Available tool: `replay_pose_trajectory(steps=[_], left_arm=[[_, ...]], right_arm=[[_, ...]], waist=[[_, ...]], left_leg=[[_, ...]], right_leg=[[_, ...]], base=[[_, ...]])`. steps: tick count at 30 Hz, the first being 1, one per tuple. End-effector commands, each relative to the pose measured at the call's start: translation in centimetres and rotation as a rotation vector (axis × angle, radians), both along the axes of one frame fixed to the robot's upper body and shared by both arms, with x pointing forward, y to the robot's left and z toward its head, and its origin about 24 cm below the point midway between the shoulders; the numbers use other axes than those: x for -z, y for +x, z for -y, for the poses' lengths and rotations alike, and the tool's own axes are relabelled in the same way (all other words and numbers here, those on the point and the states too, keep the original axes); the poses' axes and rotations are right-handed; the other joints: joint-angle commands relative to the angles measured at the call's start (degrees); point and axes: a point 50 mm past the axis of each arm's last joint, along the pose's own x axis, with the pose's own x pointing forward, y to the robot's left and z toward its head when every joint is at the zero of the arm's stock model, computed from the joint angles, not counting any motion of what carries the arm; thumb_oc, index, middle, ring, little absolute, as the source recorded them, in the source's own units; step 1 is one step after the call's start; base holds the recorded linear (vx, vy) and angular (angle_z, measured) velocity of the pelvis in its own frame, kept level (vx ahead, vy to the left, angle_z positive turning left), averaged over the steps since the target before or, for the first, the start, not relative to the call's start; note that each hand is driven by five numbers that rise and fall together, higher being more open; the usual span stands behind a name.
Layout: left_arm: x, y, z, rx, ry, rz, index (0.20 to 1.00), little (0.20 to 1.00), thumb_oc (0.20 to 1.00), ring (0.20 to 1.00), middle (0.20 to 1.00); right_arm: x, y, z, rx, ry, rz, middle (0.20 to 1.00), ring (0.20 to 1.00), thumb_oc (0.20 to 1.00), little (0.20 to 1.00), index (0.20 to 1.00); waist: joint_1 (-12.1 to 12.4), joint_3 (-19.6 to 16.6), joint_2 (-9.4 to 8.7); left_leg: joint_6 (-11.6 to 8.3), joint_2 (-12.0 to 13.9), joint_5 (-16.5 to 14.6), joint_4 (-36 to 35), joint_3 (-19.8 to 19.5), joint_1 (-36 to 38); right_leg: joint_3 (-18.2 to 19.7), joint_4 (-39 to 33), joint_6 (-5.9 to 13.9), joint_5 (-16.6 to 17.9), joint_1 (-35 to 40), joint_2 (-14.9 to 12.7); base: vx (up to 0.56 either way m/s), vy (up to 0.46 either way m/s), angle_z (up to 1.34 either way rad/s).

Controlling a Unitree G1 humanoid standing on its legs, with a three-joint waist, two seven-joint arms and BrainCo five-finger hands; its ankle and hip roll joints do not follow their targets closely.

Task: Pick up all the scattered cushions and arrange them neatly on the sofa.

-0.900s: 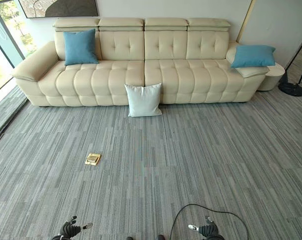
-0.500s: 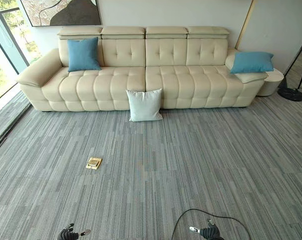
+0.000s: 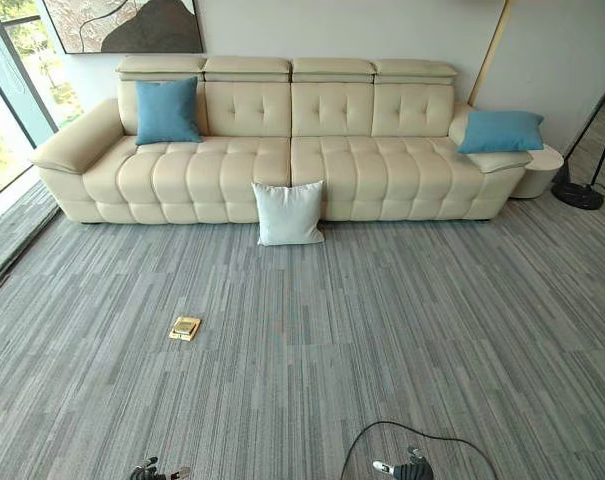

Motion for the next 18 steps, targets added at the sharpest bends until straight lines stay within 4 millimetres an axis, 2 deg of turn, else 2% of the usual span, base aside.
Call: replay_pose_trajectory(steps=[1, 8, 10, 11, 12, 13, 15, 17, 18], left_arm=[[-0.6, 2.6, 0.1, 0.014, -0.006, 0.061, 1.0, 1.0, 1.0, 1.0, 1.0], [-0.4, 2.2, -0.1, -0.004, -0.016, 0.045, 1.0, 1.0, 1.0, 1.0, 1.0], [-0.4, 2.1, -0.3, 0.004, -0.013, 0.034, 1.0, 1.0, 1.0, 1.0, 1.0], [-0.4, 2.1, -0.3, 0.004, -0.013, 0.034, 1.0, 1.0, 1.0, 1.0, 1.0], [-0.5, 2.2, -0.4, 0.004, -0.012, 0.037, 1.0, 1.0, 1.0, 1.0, 1.0], [-0.6, 2.5, -0.7, -0.008, -0.004, 0.046, 1.0, 1.0, 1.0, 1.0, 1.0], [-0.7, 2.5, -0.9, -0.016, -0.002, 0.049, 1.0, 1.0, 1.0, 1.0, 1.0], [-0.8, 2.9, -0.9, -0.02, -0.004, 0.065, 1.0, 1.0, 1.0, 1.0, 1.0], [-0.8, 2.8, -0.9, -0.022, -0.006, 0.063, 1.0, 1.0, 1.0, 1.0, 1.0]], right_arm=[[-0.7, 2.5, 0.4, -0.008, -0.015, 0.054, 1.0, 1.0, 1.0, 1.0, 1.0], [-0.7, 2.8, 0.0, -0.045, -0.015, 0.035, 1.0, 1.0, 1.0, 1.0, 1.0], [-0.8, 3.3, -0.2, -0.044, -0.004, 0.045, 1.0, 1.0, 1.0, 1.0, 1.0], [-0.8, 3.3, -0.2, -0.044, -0.004, 0.045, 1.0, 1.0, 1.0, 1.0, 1.0], [-0.8, 3.4, -0.3, -0.046, 0.0, 0.049, 1.0, 1.0, 1.0, 1.0, 1.0], [-0.8, 3.5, -0.6, -0.044, 0.01, 0.049, 1.0, 1.0, 1.0, 1.0, 1.0], [-0.8, 3.4, -0.5, -0.043, 0.01, 0.043, 1.0, 1.0, 1.0, 1.0, 1.0], [-0.8, 3.5, -0.5, -0.03, 0.009, 0.052, 1.0, 1.0, 1.0, 1.0, 1.0], [-0.7, 3.2, -0.5, -0.021, 0.011, 0.046, 1.0, 1.0, 1.0, 1.0, 1.0]], waist=[[-0.54, 2.68, -0.03], [0.61, 3.3, -0.95], [0.89, 4.08, -1.07], [0.91, 4.04, -1.07], [1.0, 4.63, -1.03], [0.87, 6.33, -0.73], [0.69, 7.16, -0.55], [0.35, 8.23, 0.63], [0.21, 8.17, 0.72]], left_leg=[[-4.18, 4.07, -5.45, 0.01, -1.46, 2.45], [-2.77, 2.79, -5.88, 0.01, -1.91, 1.1], [-1.59, 2.02, -5.98, 0.04, -2.5, 0.79], [-1.58, 2.01, -5.97, 0.05, -2.48, 0.73], [-1.13, 1.77, -6.18, 0.53, -2.68, 0.47], [0.21, 0.94, -6.7, 1.82, -3.62, 0.33], [1.37, 0.1, -7.2, 2.5, -3.81, 0.63], [2.17, 0.3, -7.82, 2.35, -4.41, 1.86], [2.1, 0.14, -8.32, 1.93, -4.72, 2.81]], right_leg=[[0.03, 0.06, 7.63, -7.03, 3.12, -5.02], [0.39, 0.06, 8.42, -6.34, 2.12, -6.0], [0.93, 5.42, 8.7, -6.95, -0.64, -6.79], [0.96, 5.56, 8.71, -7.02, -0.77, -6.8], [1.17, 8.45, 9.03, -7.36, -2.11, -6.92], [1.81, 18.59, 10.34, -6.22, -6.73, -7.46], [2.38, 26.39, 11.1, -2.44, -10.08, -8.38], [2.21, 34.76, 10.39, -0.79, -14.27, -8.25], [1.83, 34.62, 9.91, -1.73, -15.49, -7.85]], base=[[0.0, 0.0, 0.0], [0.0, 0.094, -0.01], [-0.02, 0.126, 0.02], [-0.03, 0.079, 0.02], [-0.04, 0.183, 0.07], [-0.03, 0.239, -0.05], [0.02, 0.196, 0.14], [0.12, 0.166, 0.5], [0.21, 0.119, 0.22]])
